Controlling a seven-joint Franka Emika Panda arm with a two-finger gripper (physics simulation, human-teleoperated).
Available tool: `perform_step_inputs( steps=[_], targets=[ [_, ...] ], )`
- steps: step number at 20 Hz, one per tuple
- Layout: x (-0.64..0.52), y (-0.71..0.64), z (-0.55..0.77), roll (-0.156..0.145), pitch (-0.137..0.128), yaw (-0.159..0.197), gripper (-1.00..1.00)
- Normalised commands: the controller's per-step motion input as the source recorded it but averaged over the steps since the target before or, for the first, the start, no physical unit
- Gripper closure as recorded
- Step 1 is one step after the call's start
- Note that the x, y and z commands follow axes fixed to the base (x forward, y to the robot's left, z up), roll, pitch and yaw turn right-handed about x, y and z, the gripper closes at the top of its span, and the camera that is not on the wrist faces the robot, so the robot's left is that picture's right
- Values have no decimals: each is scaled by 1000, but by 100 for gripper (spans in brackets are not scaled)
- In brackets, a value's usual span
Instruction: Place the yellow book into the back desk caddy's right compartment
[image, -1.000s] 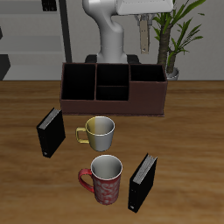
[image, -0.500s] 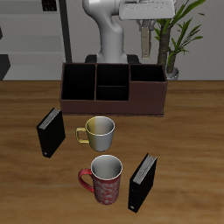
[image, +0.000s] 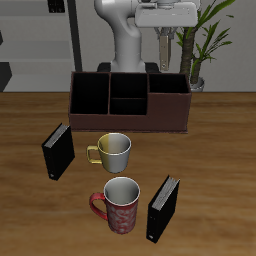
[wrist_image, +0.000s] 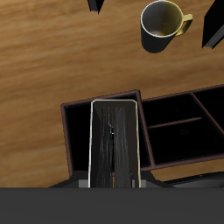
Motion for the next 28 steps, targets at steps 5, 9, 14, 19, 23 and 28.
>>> perform_step_inputs(
  steps=[5,9,14,19,23,28],
  targets=[
    [0,-49,-213,-10,25,-19,100],
    [51,77,-155,20,31,-12,100],
    [-14,52,-179,20,22,-5,100],
    [1,3,-159,9,19,-9,100],
    [3,-4,0,0,0,0,100],
    [34,24,-251,5,29,-10,100]
  ],
)
